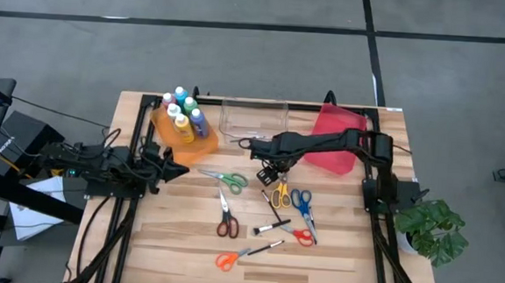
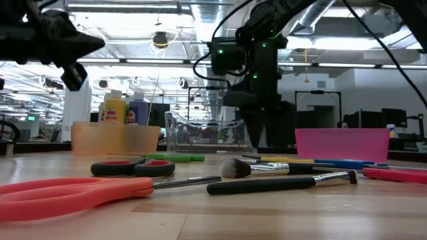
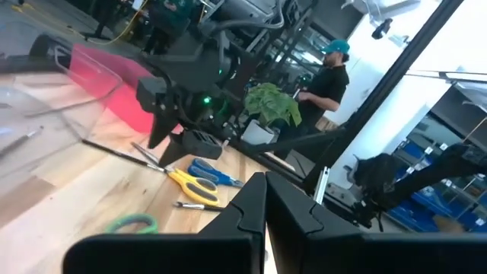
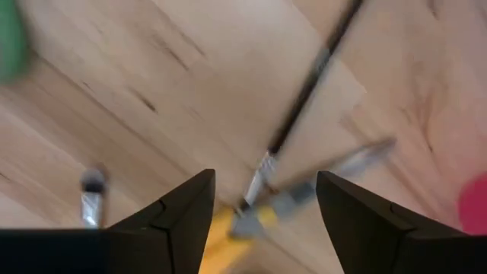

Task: Pick & Place Paint Supplies
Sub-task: Put the black paint brush into the transparent bin

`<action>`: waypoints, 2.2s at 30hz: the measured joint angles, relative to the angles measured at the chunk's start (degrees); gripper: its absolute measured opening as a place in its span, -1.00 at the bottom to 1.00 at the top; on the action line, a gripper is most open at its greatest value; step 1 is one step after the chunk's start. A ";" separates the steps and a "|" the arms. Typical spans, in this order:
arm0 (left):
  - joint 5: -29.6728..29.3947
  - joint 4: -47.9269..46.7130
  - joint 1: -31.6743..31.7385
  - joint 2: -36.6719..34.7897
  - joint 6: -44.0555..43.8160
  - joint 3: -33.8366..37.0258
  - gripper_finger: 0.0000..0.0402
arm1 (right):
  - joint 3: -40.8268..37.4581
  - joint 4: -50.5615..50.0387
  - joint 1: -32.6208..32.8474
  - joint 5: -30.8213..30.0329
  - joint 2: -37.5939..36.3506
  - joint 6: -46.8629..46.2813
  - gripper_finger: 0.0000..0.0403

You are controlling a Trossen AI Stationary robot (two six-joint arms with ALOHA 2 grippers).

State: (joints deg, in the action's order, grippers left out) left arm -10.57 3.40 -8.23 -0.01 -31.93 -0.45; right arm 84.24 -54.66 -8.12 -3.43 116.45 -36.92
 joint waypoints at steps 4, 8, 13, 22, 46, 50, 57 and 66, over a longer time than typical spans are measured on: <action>0.42 -0.37 0.00 0.97 -0.08 0.03 -1.00 | 0.04 3.92 -0.65 0.04 0.13 0.59 0.12; 0.38 -0.57 0.00 1.23 -0.03 0.00 -1.00 | -0.01 4.44 -1.12 1.47 2.88 -0.38 0.07; 0.30 -0.66 0.00 1.25 0.03 0.00 -1.00 | 0.36 4.41 -0.63 3.07 5.44 -0.14 0.00; -0.61 0.19 0.00 3.64 0.06 0.07 -0.99 | 0.28 4.02 -0.03 3.82 6.07 -2.10 -0.38; -0.56 1.11 0.00 10.34 -0.05 0.07 -0.98 | -0.18 4.59 -0.35 3.39 -1.17 -1.79 -1.00; -0.56 1.13 0.00 10.29 -0.06 0.07 -0.97 | -0.18 4.36 -0.34 2.96 -2.69 -1.69 -1.00; -0.54 1.18 0.00 10.29 -0.08 0.07 -0.98 | -0.18 6.17 1.28 4.10 -3.46 3.25 -0.96; -0.52 1.22 0.00 10.27 -0.08 0.07 -0.98 | 6.18 9.40 4.34 5.06 2.42 10.30 -0.40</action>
State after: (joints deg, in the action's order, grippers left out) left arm -11.09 4.62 -8.23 10.26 -32.01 -0.38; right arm 90.42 -45.26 -3.78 1.62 118.87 -26.62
